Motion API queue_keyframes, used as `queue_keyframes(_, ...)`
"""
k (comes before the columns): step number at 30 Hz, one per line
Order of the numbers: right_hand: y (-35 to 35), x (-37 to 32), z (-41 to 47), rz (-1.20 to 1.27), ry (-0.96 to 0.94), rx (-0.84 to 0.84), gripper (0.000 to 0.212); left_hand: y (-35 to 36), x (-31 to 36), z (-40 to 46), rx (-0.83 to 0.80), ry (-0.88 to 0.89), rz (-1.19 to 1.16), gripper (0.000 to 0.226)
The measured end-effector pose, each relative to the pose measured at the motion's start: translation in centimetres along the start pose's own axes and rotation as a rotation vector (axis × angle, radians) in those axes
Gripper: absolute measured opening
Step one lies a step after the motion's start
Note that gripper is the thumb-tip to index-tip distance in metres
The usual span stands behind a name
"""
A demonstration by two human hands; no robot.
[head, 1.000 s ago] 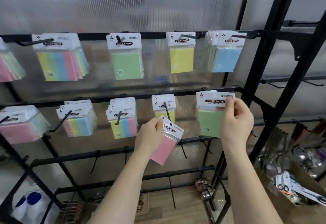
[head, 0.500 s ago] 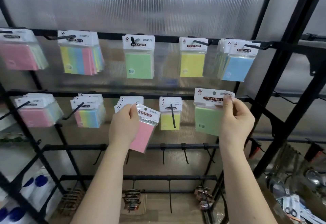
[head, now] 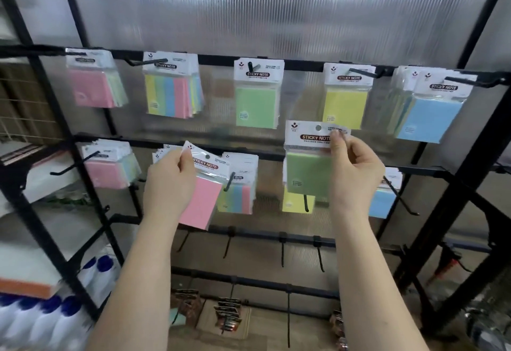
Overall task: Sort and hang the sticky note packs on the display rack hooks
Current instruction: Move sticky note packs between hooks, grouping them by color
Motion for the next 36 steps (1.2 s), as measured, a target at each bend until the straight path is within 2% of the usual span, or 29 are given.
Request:
queue_keyframes(4,3.0,-1.3,0.4,0.012,-0.048,0.001,0.034,-1.2,-1.3,2.1,0.041,0.029,-0.013,0.040)
queue_keyframes(9,6.2,-3.1,0.9,0.052,-0.133,0.069,0.029,-3.0,-2.1,4.7,0.127,0.131,-0.057,0.042)
queue_keyframes(16,10.9,-4.7,-0.1,0.092,-0.225,0.105,0.033,-3.5,-2.5,8.4,0.097,0.227,-0.153,0.046)
queue_keyframes(26,12.9,-4.9,1.0,0.012,-0.189,0.118,0.039,-2.4,-2.1,9.7,0.076,0.322,-0.268,0.047)
queue_keyframes(36,12.4,-4.1,1.1,-0.007,-0.163,0.099,0.048,-2.0,-1.3,9.8,0.088,0.368,-0.225,0.048)
Point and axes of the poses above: each hand's wrist, its own z-axis towards the middle knuckle, its own y-axis out of the palm, x = y × z, the point moved 8 cm from there along z, towards the middle knuckle, and after that the axes turned 2 degrees about y, right-handed, at the moved point
